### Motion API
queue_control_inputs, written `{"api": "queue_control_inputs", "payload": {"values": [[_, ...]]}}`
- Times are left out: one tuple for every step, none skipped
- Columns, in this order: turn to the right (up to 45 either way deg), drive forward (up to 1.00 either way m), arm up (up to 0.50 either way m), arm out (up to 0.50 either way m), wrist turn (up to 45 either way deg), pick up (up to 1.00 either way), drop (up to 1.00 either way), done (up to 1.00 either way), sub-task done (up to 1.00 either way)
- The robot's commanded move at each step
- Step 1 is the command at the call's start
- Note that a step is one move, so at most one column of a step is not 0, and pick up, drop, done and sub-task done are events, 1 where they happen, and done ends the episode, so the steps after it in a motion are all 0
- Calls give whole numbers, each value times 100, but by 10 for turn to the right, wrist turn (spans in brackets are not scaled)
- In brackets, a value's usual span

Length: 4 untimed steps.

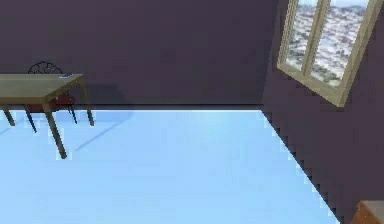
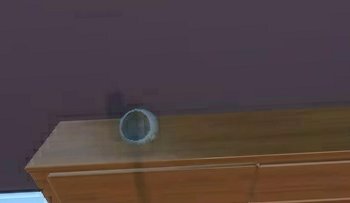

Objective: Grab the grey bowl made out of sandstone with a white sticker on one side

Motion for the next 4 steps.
{"api": "queue_control_inputs", "payload": {"values": [[0,0,50,0,0,0,0,0,0],[0,0,36,0,0,0,0,0,0],[0,0,0,50,0,0,0,0,0],[0,0,0,0,450,0,0,0,0]]}}
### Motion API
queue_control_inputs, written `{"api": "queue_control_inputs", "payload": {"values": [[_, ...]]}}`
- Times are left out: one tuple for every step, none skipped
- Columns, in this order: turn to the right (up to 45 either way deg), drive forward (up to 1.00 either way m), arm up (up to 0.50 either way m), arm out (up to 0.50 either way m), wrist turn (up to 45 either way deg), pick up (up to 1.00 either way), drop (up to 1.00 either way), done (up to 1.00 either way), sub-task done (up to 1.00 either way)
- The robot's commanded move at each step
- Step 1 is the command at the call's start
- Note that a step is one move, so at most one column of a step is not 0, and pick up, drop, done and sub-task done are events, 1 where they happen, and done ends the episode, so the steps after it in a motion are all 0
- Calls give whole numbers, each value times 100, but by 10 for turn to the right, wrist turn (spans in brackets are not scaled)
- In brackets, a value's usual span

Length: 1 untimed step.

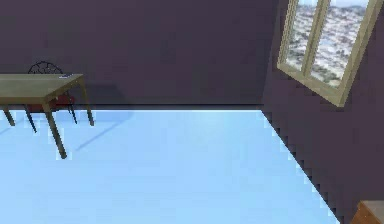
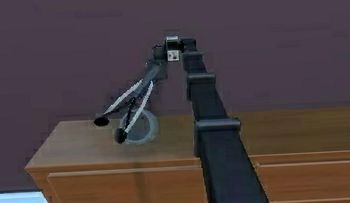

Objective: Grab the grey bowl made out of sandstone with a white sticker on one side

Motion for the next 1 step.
{"api": "queue_control_inputs", "payload": {"values": [[0,0,0,0,450,0,0,0,0]]}}
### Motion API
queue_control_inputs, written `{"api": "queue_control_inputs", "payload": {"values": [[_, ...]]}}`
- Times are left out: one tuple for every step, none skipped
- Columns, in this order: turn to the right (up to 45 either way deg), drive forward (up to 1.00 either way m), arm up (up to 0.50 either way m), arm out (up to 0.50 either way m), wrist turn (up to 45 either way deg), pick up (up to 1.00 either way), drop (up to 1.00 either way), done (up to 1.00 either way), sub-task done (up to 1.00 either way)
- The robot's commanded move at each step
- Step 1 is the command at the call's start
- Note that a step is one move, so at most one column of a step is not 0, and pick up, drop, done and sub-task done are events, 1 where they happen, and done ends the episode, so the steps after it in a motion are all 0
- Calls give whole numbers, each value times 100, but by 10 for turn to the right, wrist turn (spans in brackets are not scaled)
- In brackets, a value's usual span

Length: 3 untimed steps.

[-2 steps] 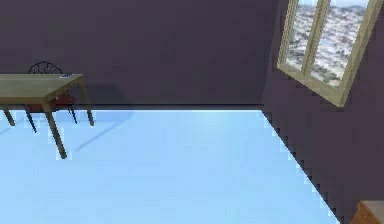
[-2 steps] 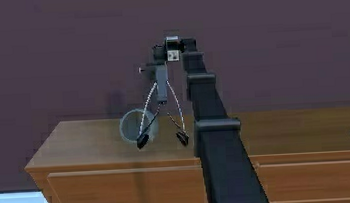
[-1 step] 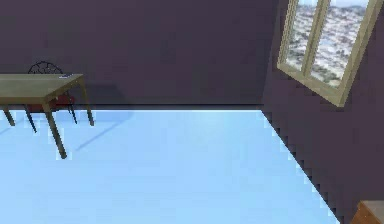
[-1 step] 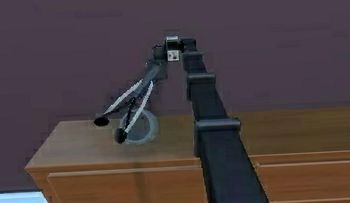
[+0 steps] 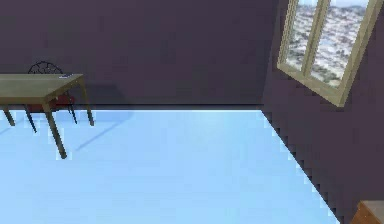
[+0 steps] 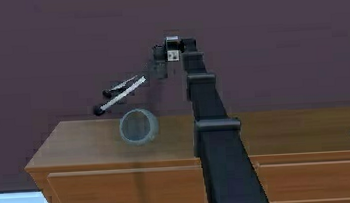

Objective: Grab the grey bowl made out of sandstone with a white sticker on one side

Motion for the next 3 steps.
{"api": "queue_control_inputs", "payload": {"values": [[0,0,0,0,420,0,0,0,0],[0,0,-30,0,0,0,0,0,0],[0,0,0,0,0,100,0,0,0]]}}
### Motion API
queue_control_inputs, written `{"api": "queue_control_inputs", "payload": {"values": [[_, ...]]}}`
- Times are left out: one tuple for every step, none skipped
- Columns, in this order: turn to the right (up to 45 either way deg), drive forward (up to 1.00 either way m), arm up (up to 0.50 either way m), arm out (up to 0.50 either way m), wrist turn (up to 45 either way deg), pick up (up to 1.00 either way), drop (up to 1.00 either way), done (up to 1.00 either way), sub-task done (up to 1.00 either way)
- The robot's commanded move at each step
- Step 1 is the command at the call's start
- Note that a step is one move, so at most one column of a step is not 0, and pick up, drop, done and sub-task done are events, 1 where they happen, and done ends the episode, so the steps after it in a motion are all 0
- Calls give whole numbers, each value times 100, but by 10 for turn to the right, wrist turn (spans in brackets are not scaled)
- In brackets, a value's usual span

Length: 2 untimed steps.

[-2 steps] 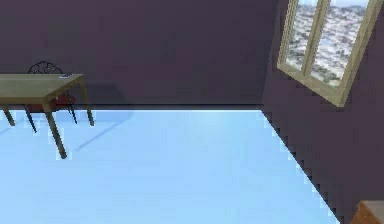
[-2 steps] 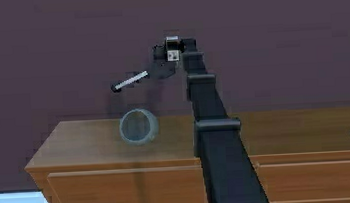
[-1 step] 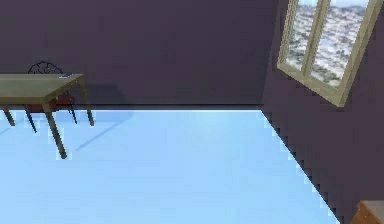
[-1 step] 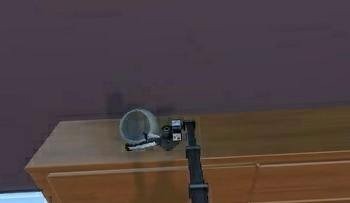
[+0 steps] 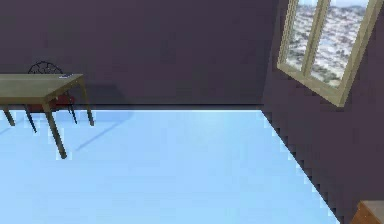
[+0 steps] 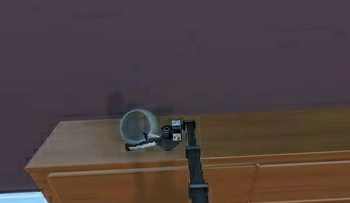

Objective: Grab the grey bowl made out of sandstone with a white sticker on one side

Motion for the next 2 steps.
{"api": "queue_control_inputs", "payload": {"values": [[0,0,10,0,0,0,0,0,0],[0,0,0,0,0,0,0,100,0]]}}
